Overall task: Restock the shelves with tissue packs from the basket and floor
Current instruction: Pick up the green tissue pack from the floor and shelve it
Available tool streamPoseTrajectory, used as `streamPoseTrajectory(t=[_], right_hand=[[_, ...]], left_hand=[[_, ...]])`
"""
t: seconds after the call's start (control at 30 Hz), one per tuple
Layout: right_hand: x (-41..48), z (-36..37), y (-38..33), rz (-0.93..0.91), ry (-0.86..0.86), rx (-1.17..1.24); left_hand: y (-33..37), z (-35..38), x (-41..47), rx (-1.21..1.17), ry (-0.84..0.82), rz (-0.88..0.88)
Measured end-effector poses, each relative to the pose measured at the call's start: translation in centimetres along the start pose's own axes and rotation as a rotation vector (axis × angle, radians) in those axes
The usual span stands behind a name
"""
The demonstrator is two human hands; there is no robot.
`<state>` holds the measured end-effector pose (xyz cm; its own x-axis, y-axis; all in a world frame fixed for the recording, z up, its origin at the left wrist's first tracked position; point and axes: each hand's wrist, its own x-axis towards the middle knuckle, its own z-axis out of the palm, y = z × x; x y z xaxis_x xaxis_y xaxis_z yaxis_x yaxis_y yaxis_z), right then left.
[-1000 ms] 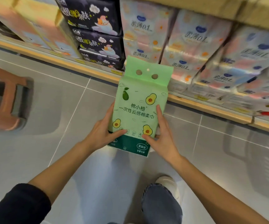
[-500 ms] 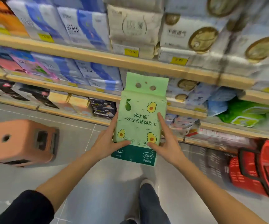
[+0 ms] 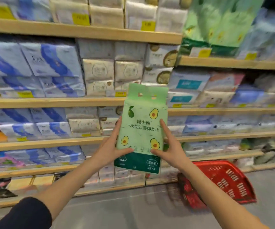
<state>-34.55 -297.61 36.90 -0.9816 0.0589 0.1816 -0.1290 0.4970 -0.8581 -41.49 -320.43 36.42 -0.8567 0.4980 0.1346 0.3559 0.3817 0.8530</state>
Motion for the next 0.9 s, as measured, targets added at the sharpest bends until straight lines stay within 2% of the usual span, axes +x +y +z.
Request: streamPoseTrajectory(t=[0.2, 0.43, 0.7, 0.9], right_hand=[[-2.3, -12.4, -3.0, -0.046, 0.165, -0.063], [-7.9, -26.8, -2.1, -0.044, 0.405, -0.177], [-14.5, -44.1, 0.1, -0.068, 0.506, -0.264], [-16.2, -54.1, 1.7, -0.103, 0.59, -0.352]], left_hand=[[10.6, 4.9, 6.0, 0.049, -0.053, 0.2], [22.5, 15.3, 11.3, 0.073, -0.134, 0.425], [35.5, 29.4, 15.9, 0.003, -0.18, 0.61], [42.8, 36.5, 19.2, -0.028, -0.165, 0.65]])
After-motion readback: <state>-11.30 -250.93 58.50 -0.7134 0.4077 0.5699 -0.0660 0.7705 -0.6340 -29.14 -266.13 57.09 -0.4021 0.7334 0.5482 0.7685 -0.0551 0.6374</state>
